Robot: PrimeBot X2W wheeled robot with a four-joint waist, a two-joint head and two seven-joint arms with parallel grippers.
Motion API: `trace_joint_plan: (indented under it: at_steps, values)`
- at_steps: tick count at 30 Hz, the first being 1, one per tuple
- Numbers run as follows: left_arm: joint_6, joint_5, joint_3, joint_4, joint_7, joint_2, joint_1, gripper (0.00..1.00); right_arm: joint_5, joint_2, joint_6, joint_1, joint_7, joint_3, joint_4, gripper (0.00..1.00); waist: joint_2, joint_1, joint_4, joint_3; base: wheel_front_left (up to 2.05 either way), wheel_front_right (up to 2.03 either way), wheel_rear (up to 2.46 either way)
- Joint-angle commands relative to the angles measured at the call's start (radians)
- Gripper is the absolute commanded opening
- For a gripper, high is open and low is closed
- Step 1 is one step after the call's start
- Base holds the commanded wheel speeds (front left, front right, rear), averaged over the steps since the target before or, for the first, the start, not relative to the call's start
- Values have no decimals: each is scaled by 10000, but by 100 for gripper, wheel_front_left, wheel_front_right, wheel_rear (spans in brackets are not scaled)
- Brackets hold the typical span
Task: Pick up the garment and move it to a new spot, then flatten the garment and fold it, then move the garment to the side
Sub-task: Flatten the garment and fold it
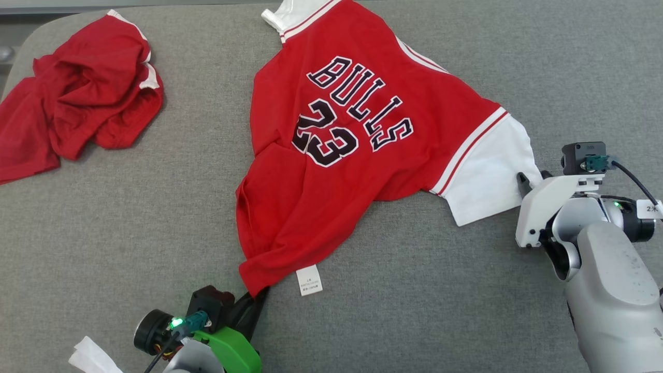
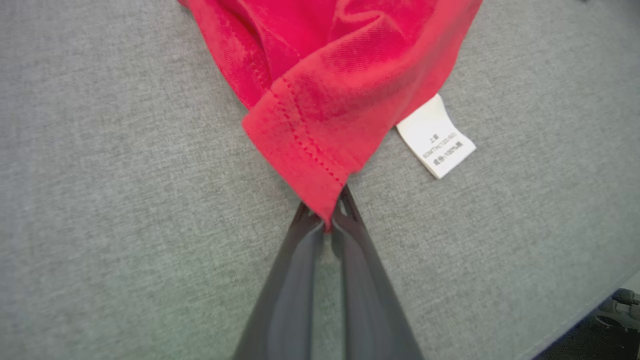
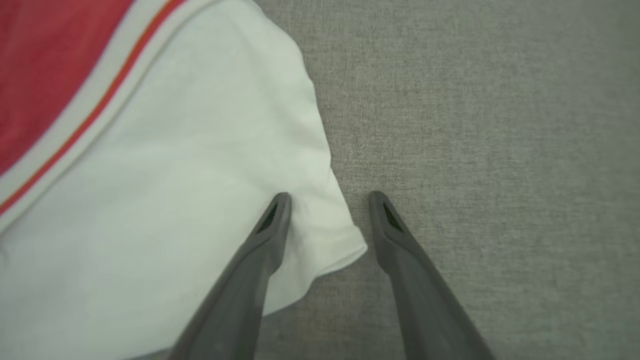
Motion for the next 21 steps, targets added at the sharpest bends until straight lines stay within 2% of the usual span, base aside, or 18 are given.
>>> trace_joint_plan:
  at_steps: [1,7,10,14,17,21]
  values:
    - [-26,-55,-88,143,-39,-39,-89,0,384,269,30,547,421,250,527,0,0,0,11,-68,0,0,0]
    - [-13,-244,-29,64,-359,69,43,0,2372,64,30,767,-8,267,-832,0,0,0,-16,-431,0,0,0]
    - [-13,-574,182,-600,-414,199,364,0,3637,-82,17,1028,-48,-46,-2019,0,0,0,-58,-713,0,0,0]
    - [-18,-1594,487,-2606,-149,541,966,0,5653,-188,17,1766,399,-648,-4249,0,0,0,-44,-1055,0,0,0]
    - [-21,-2359,844,-4774,155,1202,1337,0,7116,-179,17,2321,927,-1616,-6448,0,0,0,-45,-1239,0,0,0]
    - [119,-2914,1765,-7410,599,2082,1425,0,8625,248,18,2701,1727,-3059,-9366,0,0,0,-71,-1294,0,0,0]
